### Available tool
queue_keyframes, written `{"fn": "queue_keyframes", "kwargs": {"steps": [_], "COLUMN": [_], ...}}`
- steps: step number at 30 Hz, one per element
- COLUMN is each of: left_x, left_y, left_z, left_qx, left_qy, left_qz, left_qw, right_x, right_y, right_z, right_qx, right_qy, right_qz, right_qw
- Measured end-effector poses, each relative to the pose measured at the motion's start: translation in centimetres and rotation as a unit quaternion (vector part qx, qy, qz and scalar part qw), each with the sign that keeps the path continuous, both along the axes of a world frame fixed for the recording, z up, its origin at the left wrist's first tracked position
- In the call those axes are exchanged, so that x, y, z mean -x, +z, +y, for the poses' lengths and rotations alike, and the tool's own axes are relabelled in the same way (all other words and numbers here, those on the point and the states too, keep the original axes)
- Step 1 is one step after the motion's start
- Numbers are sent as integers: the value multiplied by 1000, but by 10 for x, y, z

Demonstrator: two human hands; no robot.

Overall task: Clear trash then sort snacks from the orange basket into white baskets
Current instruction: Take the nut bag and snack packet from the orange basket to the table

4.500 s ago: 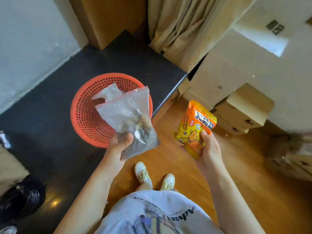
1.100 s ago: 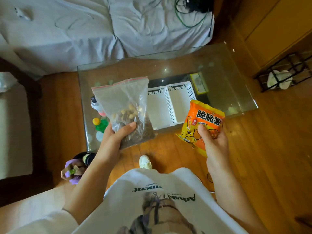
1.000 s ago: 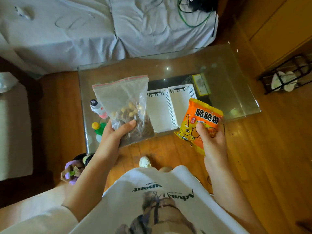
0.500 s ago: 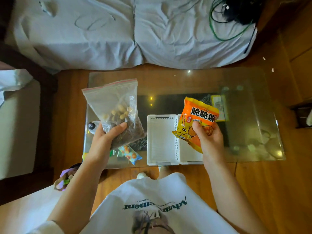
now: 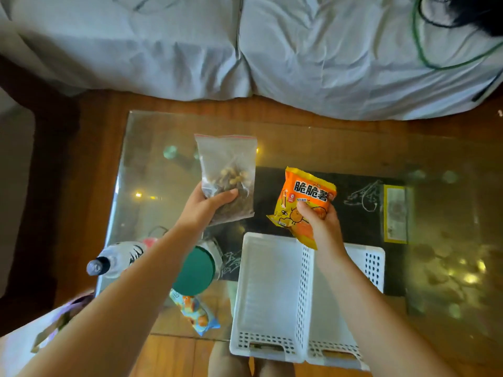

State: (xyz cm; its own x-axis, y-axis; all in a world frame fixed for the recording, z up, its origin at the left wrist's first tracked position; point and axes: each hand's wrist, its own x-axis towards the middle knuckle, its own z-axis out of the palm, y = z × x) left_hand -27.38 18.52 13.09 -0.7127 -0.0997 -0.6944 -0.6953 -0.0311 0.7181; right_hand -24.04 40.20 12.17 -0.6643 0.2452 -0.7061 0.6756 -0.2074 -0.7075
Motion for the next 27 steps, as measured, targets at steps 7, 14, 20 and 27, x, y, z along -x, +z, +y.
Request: {"fn": "queue_keyframes", "kwargs": {"steps": [7,14,20,27], "left_x": [25,20,21,24], "left_y": [-103,-138,-142,-134], "left_z": [-8,-3,6,23], "left_qx": [39,63,133,270], "left_qy": [-115,-121,-120,-176], "left_qz": [-132,-196,-195,-207], "left_qw": [984,971,964,924], "right_x": [24,31,32,32], "right_y": [-100,-140,-147,-135], "right_z": [-3,-6,-11,-12], "right_qx": [-65,-157,-199,-201], "right_qy": [88,164,185,182], "right_qz": [-63,-143,-145,-130], "right_qw": [992,963,951,954]}}
